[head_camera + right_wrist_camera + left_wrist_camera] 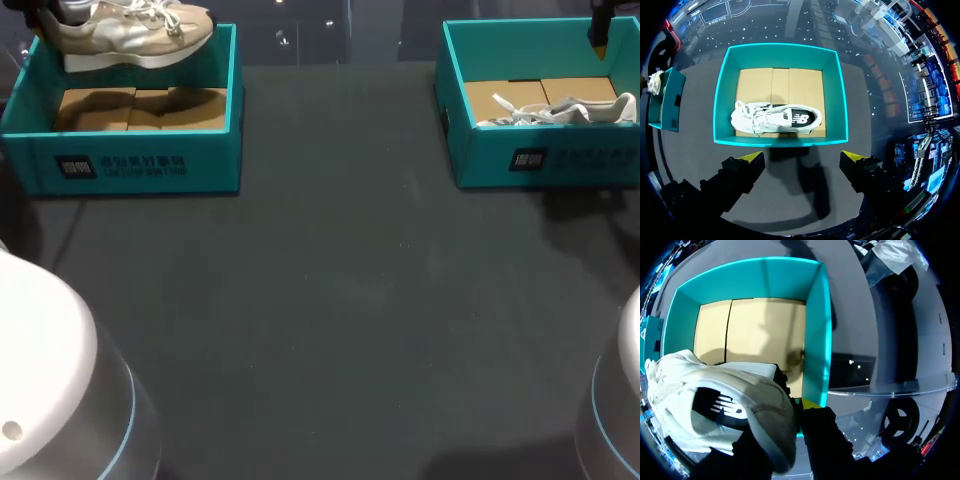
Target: Take the shoe out of the shoebox, open the shoe tongue, remove and reinsert the insole, then place the shoe into the shoebox
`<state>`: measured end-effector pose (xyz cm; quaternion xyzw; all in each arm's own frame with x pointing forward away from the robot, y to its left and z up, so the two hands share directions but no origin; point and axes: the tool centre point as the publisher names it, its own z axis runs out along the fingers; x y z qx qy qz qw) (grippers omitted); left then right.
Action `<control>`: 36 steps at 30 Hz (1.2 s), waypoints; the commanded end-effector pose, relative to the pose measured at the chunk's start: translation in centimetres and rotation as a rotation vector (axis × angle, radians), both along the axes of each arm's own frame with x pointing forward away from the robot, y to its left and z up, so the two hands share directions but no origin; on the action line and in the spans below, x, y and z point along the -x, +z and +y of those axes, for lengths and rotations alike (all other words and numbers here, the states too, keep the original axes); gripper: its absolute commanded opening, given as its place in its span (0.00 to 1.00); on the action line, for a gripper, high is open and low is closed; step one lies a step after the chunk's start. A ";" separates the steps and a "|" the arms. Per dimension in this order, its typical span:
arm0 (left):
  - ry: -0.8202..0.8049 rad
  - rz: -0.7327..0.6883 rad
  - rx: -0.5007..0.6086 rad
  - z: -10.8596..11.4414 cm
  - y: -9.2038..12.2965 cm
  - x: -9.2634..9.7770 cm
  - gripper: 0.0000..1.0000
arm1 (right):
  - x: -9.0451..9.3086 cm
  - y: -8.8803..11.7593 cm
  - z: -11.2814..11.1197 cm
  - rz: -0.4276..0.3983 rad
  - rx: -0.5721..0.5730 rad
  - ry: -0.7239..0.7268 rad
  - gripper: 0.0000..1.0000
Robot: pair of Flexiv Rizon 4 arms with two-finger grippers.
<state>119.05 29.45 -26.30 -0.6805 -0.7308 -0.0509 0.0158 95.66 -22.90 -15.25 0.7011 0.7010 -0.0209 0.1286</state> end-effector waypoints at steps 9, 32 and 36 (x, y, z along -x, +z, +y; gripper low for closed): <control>-0.016 -0.038 0.011 0.0 2.0 2.0 0.00 | 0.0 0.0 0.0 0.001 -0.001 0.000 1.00; -0.151 -0.102 -0.031 -4.0 10.6 16.9 0.00 | 0.0 0.0 0.0 0.001 -0.001 0.000 1.00; -0.151 -0.102 -0.031 -4.0 10.6 16.9 0.00 | 0.0 0.0 0.0 0.001 -0.001 0.000 1.00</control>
